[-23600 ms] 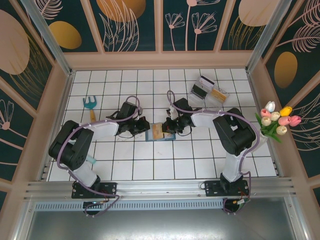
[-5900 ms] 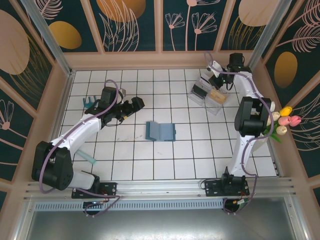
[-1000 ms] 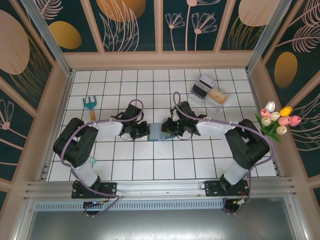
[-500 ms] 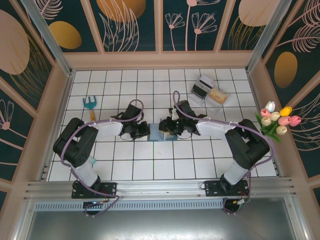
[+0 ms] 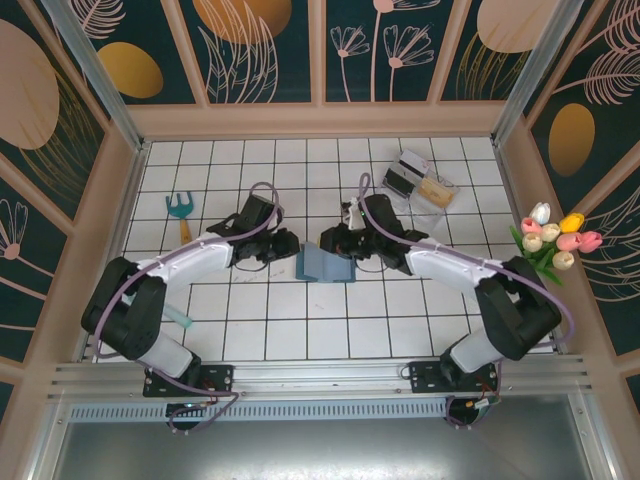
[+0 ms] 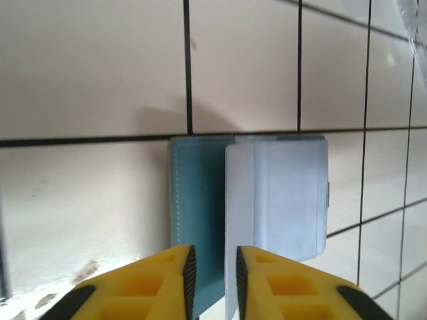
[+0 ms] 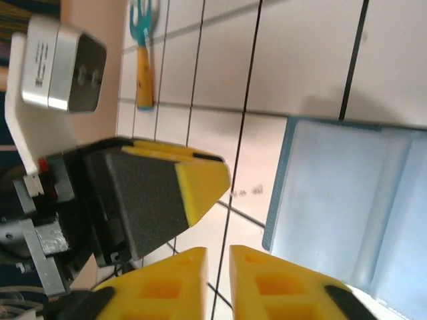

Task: Take the credit cards out of the card holder

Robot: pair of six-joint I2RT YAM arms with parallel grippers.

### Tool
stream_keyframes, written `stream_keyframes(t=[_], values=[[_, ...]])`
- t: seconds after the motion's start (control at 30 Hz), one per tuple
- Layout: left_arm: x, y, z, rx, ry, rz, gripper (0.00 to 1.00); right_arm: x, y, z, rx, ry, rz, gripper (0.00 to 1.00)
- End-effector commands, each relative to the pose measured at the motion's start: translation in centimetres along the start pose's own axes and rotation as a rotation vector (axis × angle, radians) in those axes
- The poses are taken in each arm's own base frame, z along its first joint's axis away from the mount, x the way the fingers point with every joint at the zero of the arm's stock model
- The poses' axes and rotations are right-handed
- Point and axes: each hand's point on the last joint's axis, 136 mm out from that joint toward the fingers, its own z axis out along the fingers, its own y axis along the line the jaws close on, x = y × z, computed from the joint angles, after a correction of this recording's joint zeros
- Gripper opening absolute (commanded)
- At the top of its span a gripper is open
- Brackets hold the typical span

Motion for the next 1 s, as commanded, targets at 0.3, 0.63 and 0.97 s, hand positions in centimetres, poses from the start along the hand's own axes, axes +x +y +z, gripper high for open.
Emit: stream_keyframes(t=[0.3,0.63,0.97], values=[[-10.4,2.7,-14.8,-0.412,-0.600,0.100,0.90,-10.5,-1.4,-15.4,0.593,-0.650,-0.338,0.67],[-10.4,10.7,-21.3,-0.720,-1.023,0.027,0.99,-10.7,-9.5,-20.7,0.944,-0.838,-0.465,0.78],[-10.0,17.1,-22.2,-0.855,-1.159,-0.043,0.99,-7.0,-18.2,-25.1,1.045,-1.035,-0.386,0.91]])
